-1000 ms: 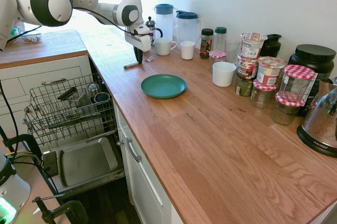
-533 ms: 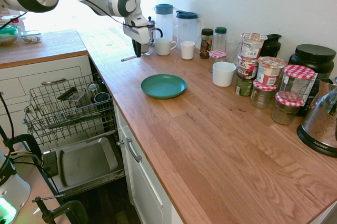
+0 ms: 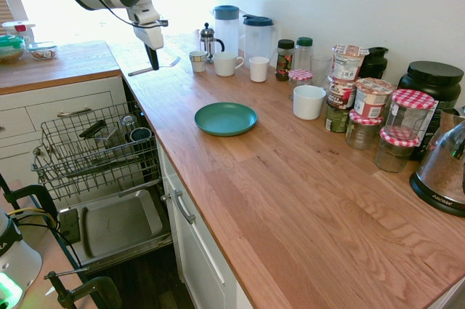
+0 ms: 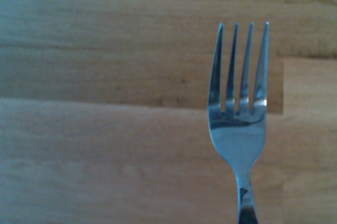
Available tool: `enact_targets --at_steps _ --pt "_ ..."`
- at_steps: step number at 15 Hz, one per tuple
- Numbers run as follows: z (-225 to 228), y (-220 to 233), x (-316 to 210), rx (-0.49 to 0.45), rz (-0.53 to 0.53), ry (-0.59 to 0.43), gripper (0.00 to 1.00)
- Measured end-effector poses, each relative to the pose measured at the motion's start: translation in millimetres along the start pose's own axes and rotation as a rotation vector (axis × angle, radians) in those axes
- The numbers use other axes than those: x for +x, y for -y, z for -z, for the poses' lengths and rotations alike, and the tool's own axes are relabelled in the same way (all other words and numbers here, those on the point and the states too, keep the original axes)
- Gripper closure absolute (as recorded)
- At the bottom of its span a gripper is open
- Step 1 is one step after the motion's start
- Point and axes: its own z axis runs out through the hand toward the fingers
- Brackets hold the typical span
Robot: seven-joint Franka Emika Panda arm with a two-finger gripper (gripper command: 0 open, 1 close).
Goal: Put the fork in the dishwasher
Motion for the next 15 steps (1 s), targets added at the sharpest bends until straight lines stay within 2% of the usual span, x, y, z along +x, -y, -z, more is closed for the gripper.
enact_targets --at_steps 3,4,9,15 --pt "-4.1 -45.8 -50.8 0.011 -0.010 -0.001 1.00" --pt "-7.1 -77.5 -71.6 0.020 -0.003 -0.002 1.00" --pt "-25.7 -86.7 -80.0 0.021 -0.003 0.010 1.00" --pt "-83.7 -128.8 -134.6 0.009 -0.040 0.028 1.00"
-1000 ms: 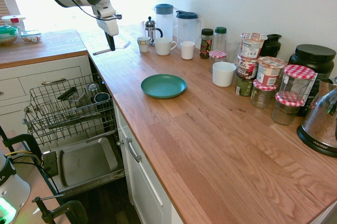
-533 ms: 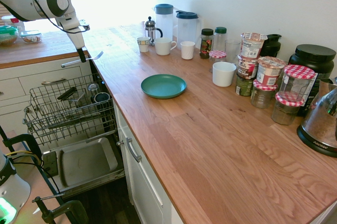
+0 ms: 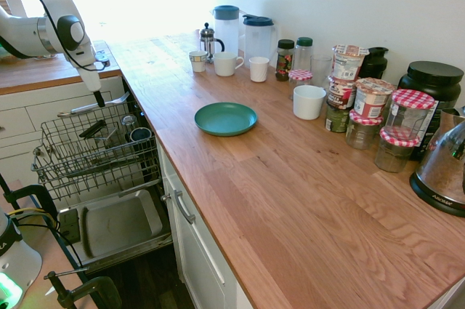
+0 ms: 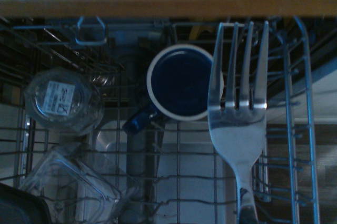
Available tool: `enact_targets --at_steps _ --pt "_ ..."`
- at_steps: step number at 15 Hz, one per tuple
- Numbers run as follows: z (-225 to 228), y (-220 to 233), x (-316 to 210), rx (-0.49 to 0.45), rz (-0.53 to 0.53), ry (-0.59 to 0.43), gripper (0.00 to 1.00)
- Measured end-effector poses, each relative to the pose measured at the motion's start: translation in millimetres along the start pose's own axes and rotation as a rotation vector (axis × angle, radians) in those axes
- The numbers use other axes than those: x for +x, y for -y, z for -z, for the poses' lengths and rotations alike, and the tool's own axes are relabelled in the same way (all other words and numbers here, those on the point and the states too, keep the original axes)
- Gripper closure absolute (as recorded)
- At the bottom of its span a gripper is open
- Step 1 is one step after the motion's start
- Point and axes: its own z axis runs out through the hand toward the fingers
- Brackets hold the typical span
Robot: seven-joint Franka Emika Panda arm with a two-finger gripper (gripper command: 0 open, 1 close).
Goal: Put the fork in the dishwasher
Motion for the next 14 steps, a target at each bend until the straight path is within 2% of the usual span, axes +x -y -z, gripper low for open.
enact_targets --at_steps 7,14 --pt "-105.8 -33.8 -26.7 -0.057 0.013 0.052 1.00" --pt "-184.4 -23.8 -38.4 -0.110 -0.009 0.077 1.00"
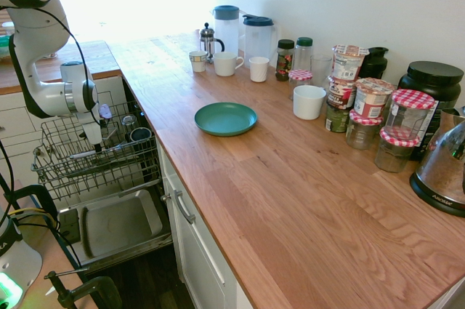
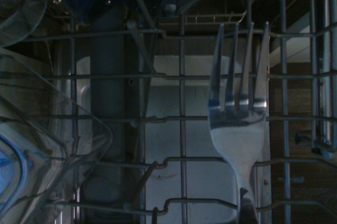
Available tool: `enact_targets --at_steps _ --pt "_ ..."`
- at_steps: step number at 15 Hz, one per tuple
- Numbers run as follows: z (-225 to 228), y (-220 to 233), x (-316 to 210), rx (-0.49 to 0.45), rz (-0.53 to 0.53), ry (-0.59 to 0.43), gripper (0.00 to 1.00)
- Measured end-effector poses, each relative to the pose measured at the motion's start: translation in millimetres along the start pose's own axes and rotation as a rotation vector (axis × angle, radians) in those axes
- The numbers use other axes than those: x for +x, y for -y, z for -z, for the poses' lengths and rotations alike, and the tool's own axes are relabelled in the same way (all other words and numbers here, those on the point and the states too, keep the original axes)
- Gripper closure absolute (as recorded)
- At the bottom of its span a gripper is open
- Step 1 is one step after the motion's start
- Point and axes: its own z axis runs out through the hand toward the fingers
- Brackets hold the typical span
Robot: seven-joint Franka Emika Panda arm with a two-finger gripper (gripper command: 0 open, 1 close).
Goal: Put the fork in the dishwasher
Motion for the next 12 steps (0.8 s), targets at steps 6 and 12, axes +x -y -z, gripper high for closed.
enact_targets --at_steps 6,12 --pt "-15.2 1.0 -7.9 -0.019 0.010 -0.004 0.00" --pt "-16.0 2.3 -7.4 -0.019 0.022 -0.009 0.00"
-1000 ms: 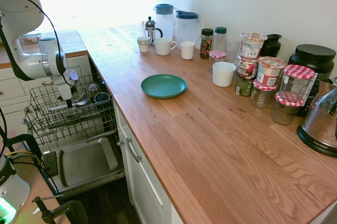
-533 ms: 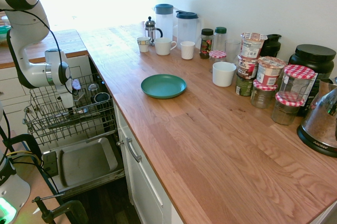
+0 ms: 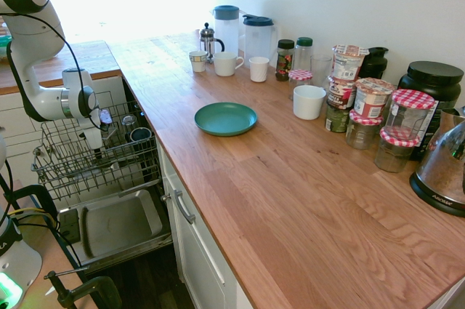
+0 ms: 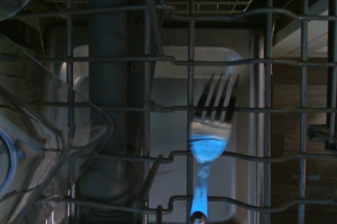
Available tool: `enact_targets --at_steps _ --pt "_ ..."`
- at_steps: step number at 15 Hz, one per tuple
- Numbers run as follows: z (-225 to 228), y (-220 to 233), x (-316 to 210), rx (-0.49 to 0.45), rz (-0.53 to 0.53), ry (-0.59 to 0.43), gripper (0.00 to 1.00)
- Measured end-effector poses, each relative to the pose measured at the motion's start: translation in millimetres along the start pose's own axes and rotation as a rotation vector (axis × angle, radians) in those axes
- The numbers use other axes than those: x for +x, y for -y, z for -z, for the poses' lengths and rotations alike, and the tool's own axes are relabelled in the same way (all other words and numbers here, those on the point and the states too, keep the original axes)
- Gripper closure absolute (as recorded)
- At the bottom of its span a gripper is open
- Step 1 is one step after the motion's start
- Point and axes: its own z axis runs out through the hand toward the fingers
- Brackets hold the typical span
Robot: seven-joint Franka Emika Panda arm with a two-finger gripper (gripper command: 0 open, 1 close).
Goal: Put the fork in the dishwasher
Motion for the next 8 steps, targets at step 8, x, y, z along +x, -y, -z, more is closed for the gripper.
enact_targets --at_steps 8 --pt "92.5 -16.2 -12.1 0.070 0.030 -0.042 0.00"
